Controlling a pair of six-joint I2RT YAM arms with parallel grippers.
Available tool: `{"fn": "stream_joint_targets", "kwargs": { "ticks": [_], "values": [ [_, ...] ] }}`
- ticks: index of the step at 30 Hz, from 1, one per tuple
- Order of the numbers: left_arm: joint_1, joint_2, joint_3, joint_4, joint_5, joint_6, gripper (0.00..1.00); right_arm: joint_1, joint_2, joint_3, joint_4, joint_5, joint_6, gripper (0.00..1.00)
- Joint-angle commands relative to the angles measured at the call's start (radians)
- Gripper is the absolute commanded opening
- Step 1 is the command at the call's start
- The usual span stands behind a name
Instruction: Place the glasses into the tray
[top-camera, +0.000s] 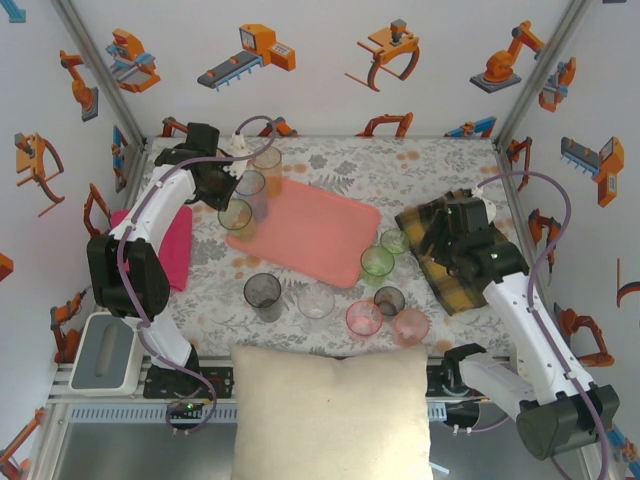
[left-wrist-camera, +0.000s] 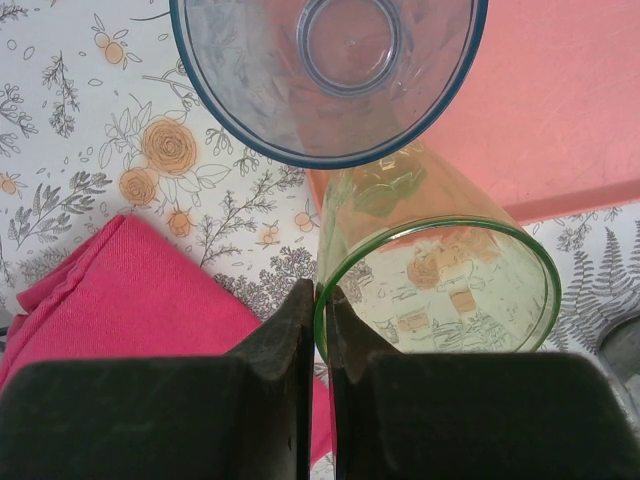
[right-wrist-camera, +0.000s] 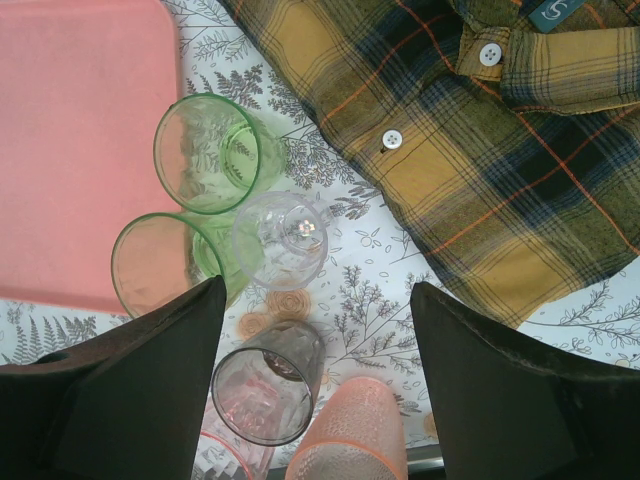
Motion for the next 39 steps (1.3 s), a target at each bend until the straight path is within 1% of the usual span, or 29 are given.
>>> {"fn": "stream_joint_targets", "kwargs": {
  "ticks": [1,6,23,31,32,34,35,38,39],
  "values": [
    [0.002,-0.002,0.025,-0.044,-0.009,0.020,0.05,0.007,-0.016,-0.003,-0.007,0.017,-0.016,0.69],
    [0.002,-0.002,0.025,-0.044,-0.012,0.020,0.07,0.007,-0.016,-0.003,-0.007,0.015,-0.016,0.69],
    [0.003,0.020,0.055,-0.056,-0.018,0.018,0.27,0.007,-0.024,0.001,-0.011,0.015,-0.014,0.69],
    [0.002,0.018,0.066,-0.058,-0.021,0.019,0.32,0.007,-0.011,0.013,-0.009,0.015,-0.021,0.69],
    [0.002,0.019,0.067,-0.060,-0.021,0.020,0.35,0.006,-0.009,0.015,-0.008,0.015,-0.021,0.69],
    [0.003,0.015,0.070,-0.062,-0.024,0.020,0.36,0.007,-0.006,0.018,-0.008,0.015,-0.025,0.69],
    [0.002,0.012,0.071,-0.063,-0.024,0.020,0.38,0.007,-0.004,0.020,-0.007,0.015,-0.025,0.69],
    [0.002,0.003,0.074,-0.067,-0.025,0.020,0.42,0.006,0.002,0.026,-0.007,0.014,-0.032,0.69],
    [0.003,0.000,0.077,-0.072,-0.025,0.019,0.45,0.007,0.003,0.027,-0.006,0.014,-0.034,0.69]
  ]
}}
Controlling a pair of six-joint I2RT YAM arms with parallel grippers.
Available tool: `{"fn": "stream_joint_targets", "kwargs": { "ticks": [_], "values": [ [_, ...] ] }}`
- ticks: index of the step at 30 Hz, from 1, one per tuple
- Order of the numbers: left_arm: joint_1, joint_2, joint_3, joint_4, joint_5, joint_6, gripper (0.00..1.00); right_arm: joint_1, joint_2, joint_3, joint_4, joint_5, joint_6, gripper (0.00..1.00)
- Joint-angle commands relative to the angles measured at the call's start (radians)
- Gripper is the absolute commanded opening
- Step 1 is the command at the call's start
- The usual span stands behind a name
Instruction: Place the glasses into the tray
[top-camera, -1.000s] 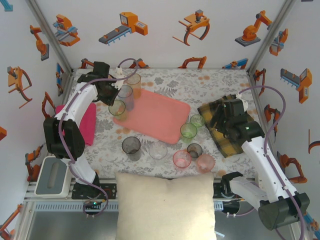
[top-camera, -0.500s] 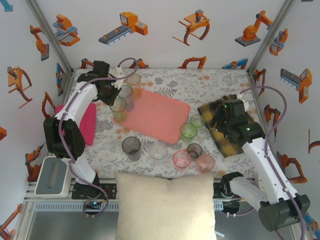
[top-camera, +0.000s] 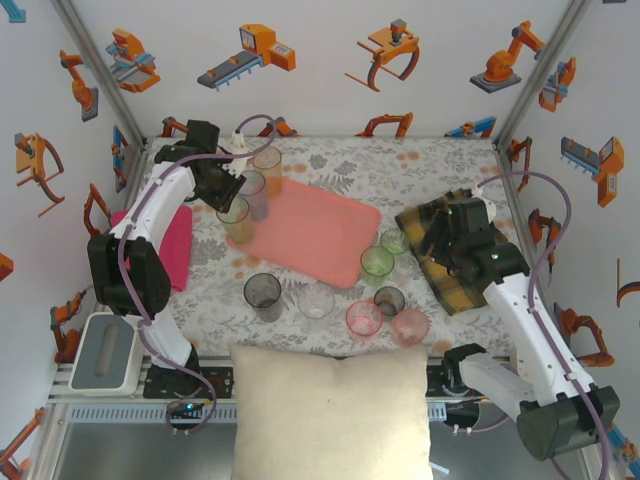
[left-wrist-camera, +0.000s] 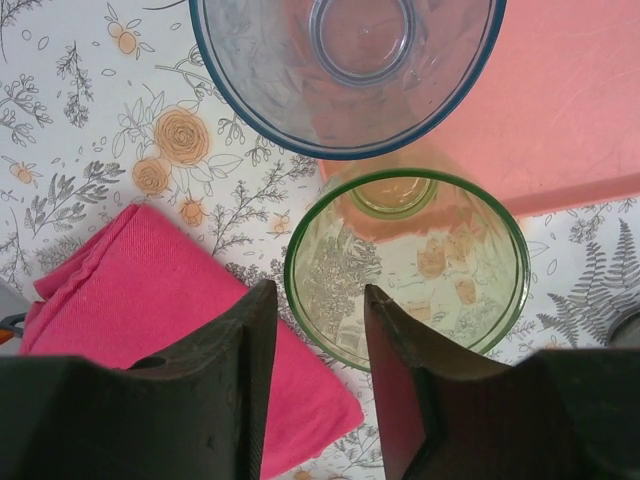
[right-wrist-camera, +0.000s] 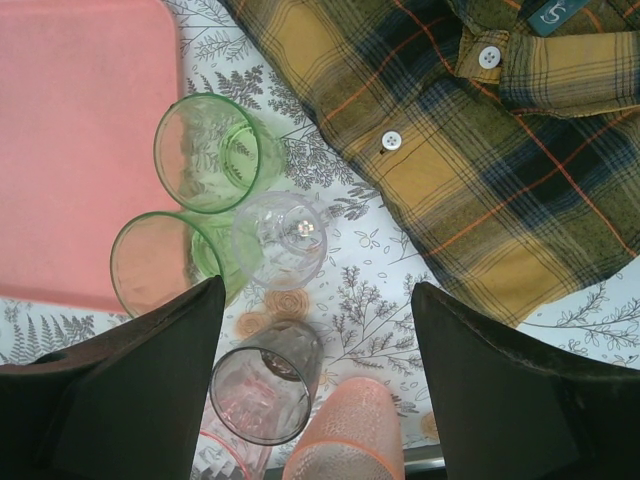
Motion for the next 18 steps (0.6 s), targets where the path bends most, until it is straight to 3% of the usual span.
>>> {"fn": "stream_joint_targets", "kwargs": {
  "ticks": [1,9,13,18],
  "values": [
    [0.002,-0.018,0.038,-0.035,0.000,0.009,0.48,0.007,0.009,0.028,-0.005,0.013,-0.023,0.69],
    [0.002,-0.065,0.090,-0.073,-0.013,-0.005,0.60,0.006,0.013,0.060,-0.010,0.018,-0.059,0.68],
    [0.002,-0.082,0.195,-0.174,-0.019,-0.052,0.63,0.006,0.055,0.131,-0.061,0.003,-0.108,0.68],
    [0.002,-0.186,0.199,-0.223,0.009,-0.053,0.76,0.013,0.116,0.209,-0.090,-0.060,-0.171,0.66]
  ]
}}
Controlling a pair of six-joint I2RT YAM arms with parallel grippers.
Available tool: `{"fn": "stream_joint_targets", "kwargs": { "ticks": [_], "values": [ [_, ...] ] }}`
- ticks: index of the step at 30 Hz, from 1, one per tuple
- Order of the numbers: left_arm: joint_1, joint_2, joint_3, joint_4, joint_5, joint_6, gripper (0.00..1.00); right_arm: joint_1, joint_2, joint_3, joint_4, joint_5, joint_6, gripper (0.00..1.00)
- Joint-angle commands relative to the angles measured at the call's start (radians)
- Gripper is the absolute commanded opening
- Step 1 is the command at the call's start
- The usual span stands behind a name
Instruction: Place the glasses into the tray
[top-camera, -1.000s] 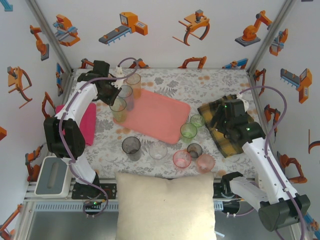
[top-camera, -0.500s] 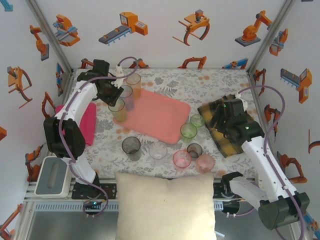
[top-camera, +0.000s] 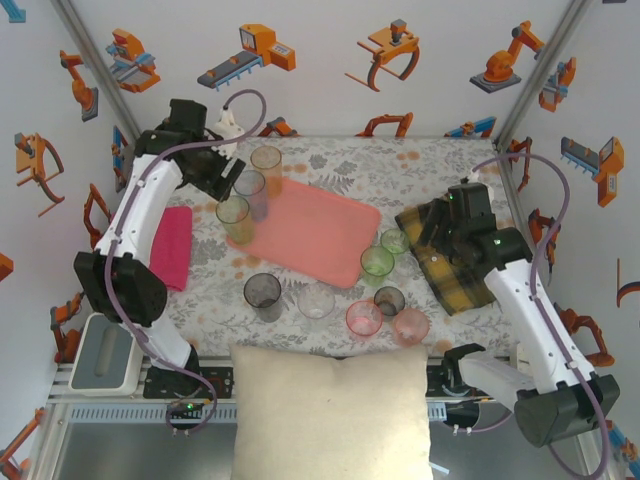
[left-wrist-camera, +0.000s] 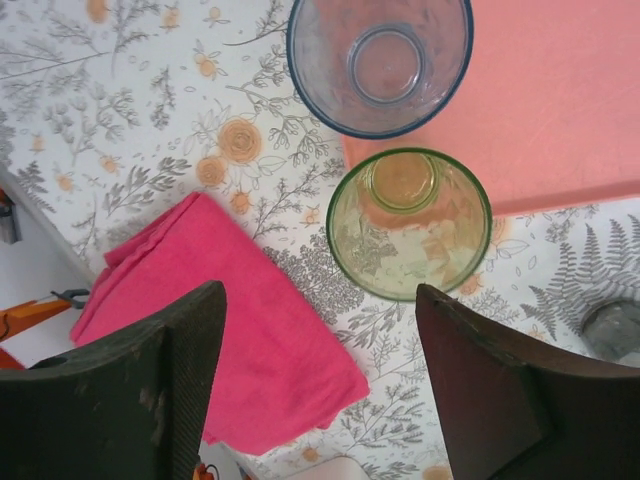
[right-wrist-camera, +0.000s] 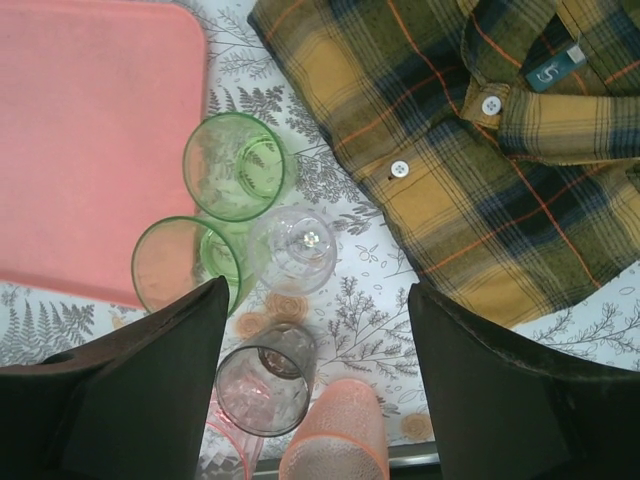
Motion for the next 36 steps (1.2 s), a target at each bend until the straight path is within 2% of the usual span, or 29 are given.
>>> {"fn": "stream_joint_targets", "kwargs": {
  "ticks": [1,5,9,18,22,25,32,36],
  "values": [
    [0.002,-0.124,0.002,-0.097,0.033,-0.017,0.78,0.015,0.037,0.066,-0.037,-0.053,-0.073,0.65],
    [0.002,-0.231,-0.075,-0.110,0.062,-0.011,0.84,0.035,0.080,0.110,-0.022,-0.116,-0.102,0.65],
    [0.002,-0.305,-0.165,-0.089,0.071,-0.018,0.86,0.066,0.163,0.190,-0.037,-0.164,-0.137,0.65],
    [0.002,-0.307,-0.191,-0.027,0.182,-0.157,0.89,0.146,0.319,0.358,-0.069,-0.265,-0.173,0.65],
    [0.003,-0.333,-0.193,-0.013,0.178,-0.162,0.95,0.226,0.368,0.437,-0.109,-0.238,-0.171,0.64],
    [0.002,-0.361,-0.204,0.005,0.174,-0.179,0.96,0.341,0.394,0.483,-0.151,-0.156,-0.158,0.64],
    [0.002,-0.416,-0.197,0.011,0.206,-0.251,0.98,0.548,0.436,0.497,-0.166,-0.067,-0.026,0.64],
    [0.002,-0.444,-0.208,-0.017,0.210,-0.237,0.98,0.607,0.413,0.470,-0.152,-0.028,0.027,0.64]
  ]
}}
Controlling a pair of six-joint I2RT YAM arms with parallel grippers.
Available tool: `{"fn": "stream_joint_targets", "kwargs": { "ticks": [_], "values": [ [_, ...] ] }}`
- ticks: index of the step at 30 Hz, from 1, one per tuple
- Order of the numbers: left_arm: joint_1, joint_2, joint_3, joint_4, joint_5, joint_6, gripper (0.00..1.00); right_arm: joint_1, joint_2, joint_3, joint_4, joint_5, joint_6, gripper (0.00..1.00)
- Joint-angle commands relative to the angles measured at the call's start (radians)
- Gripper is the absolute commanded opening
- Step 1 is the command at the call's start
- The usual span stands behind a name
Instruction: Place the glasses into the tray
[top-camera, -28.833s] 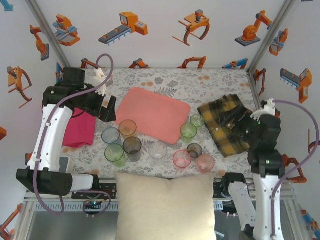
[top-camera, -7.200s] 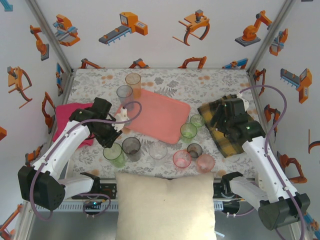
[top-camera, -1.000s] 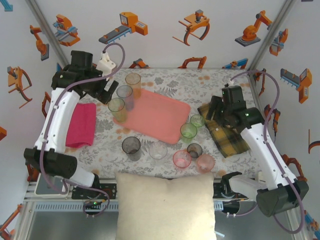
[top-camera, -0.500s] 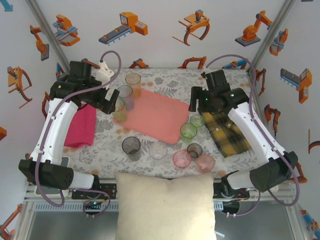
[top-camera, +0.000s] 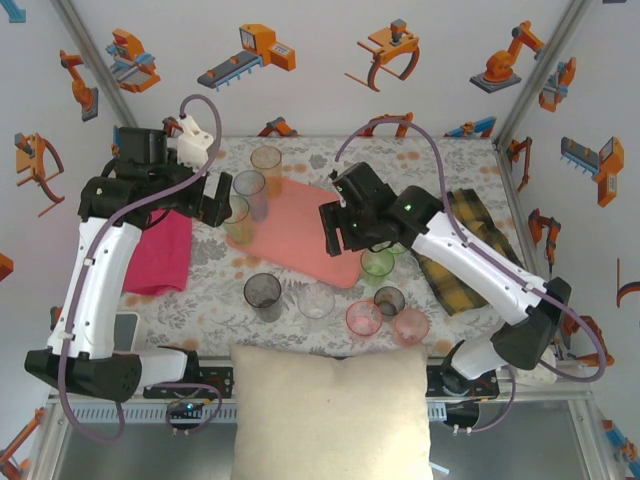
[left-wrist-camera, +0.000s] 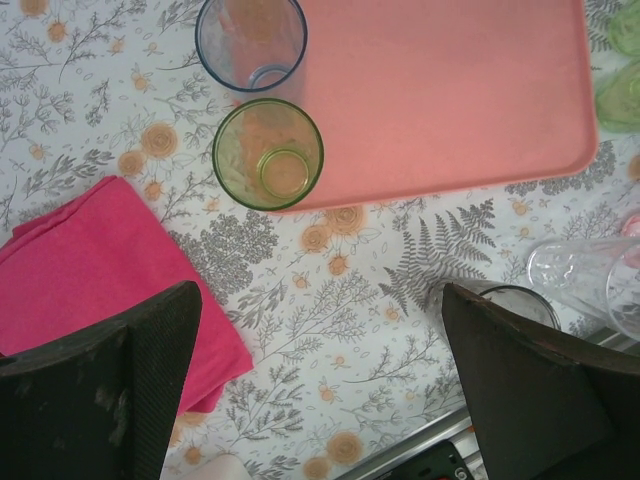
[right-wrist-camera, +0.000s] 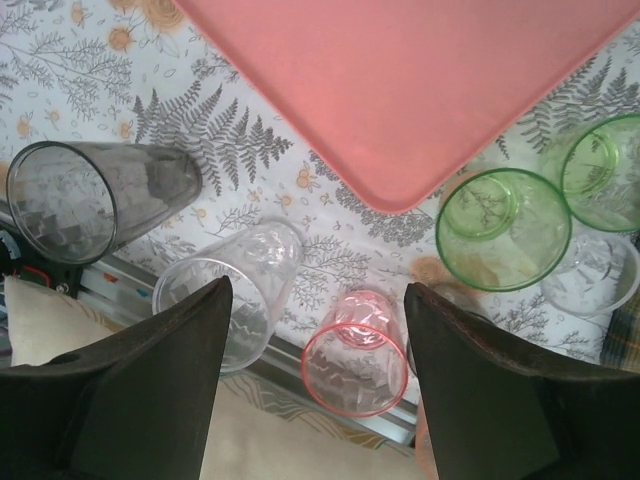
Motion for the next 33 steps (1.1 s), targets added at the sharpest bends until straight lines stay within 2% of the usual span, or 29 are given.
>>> {"fn": "stream_joint_targets", "kwargs": {
  "ticks": [1,7,10,15,19,26,29,33],
  "values": [
    [0.002,-0.045,-0.025,-0.013,0.037,-0.011,0.98,0.036,-0.035,-0.013,-0.006,0.083,0.080,0.64],
    [0.002,-0.099,-0.121,0.025,0.114,-0.043,0.98,0.066,-0.193,-0.124,0.059,0.153,0.173,0.64],
    [0.003,-0.112,-0.156,0.044,0.119,-0.043,0.99,0.067,-0.256,-0.118,0.034,0.169,0.150,0.65],
    [0.002,-0.145,-0.191,0.058,0.102,-0.031,0.99,0.065,-0.251,0.011,-0.135,0.220,0.130,0.64],
    [0.002,-0.167,-0.212,0.039,0.104,-0.010,0.99,0.071,-0.271,-0.049,-0.100,0.156,0.157,0.63],
    [0.004,-0.188,-0.248,0.042,0.094,-0.034,1.00,0.068,-0.106,0.273,-0.388,0.187,-0.010,0.65],
    [0.007,-0.176,-0.234,0.021,0.092,-0.026,1.00,0.067,-0.056,0.261,-0.359,0.136,-0.031,0.65],
    [0.031,-0.169,-0.225,0.000,0.079,-0.004,1.00,0.068,-0.029,0.158,-0.223,0.041,-0.022,0.62]
  ]
}}
